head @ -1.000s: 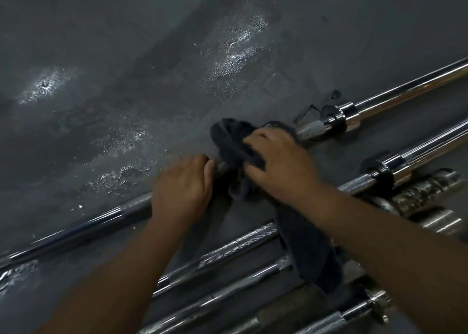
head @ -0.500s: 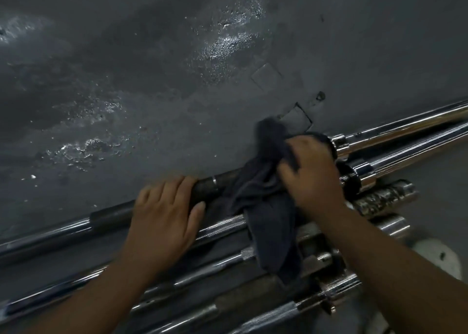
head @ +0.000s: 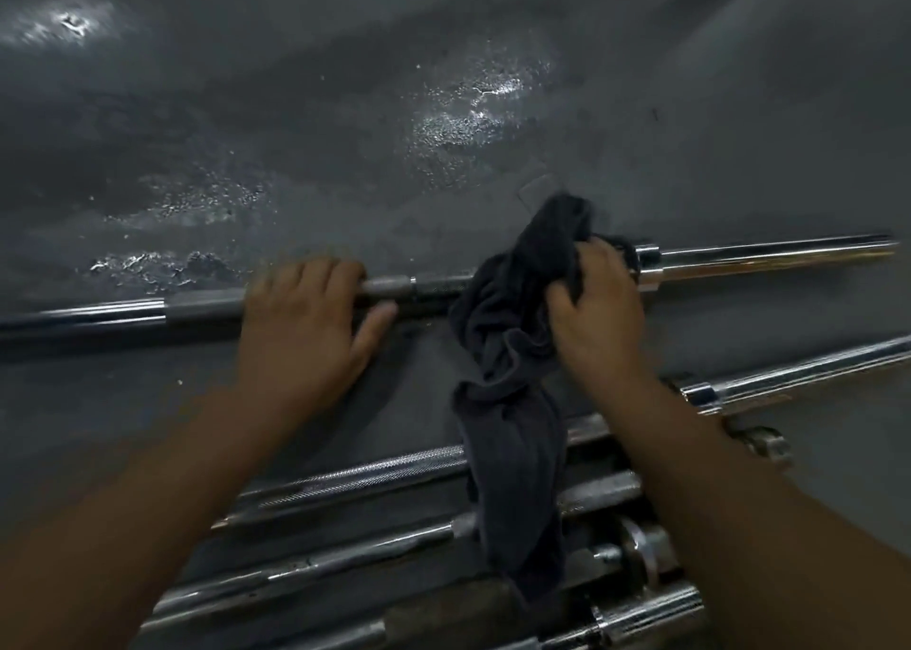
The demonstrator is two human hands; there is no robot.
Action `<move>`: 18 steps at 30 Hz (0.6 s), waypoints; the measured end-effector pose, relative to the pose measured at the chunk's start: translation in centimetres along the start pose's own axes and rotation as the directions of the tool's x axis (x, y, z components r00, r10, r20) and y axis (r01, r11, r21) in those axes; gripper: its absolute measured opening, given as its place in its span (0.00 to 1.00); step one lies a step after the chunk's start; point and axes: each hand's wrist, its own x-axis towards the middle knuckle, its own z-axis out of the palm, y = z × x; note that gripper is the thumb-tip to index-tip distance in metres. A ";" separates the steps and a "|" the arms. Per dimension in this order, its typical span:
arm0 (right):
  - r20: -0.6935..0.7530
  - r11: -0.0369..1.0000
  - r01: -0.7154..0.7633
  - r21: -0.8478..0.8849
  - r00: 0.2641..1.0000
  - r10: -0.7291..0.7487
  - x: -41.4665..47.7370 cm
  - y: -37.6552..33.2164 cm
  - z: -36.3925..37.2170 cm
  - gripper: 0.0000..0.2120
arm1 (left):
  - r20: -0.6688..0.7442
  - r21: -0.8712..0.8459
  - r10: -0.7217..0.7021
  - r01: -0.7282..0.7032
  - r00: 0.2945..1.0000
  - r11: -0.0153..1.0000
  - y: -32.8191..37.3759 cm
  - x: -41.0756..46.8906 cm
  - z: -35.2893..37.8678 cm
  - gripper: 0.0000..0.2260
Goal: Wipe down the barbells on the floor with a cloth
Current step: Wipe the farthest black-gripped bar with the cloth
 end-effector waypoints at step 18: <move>0.336 0.947 0.318 -0.038 0.897 -0.288 1.8 -1.9 -0.8 0.15 | -0.031 0.005 0.034 -0.034 0.999 0.999 -0.7 2.0 0.0 0.17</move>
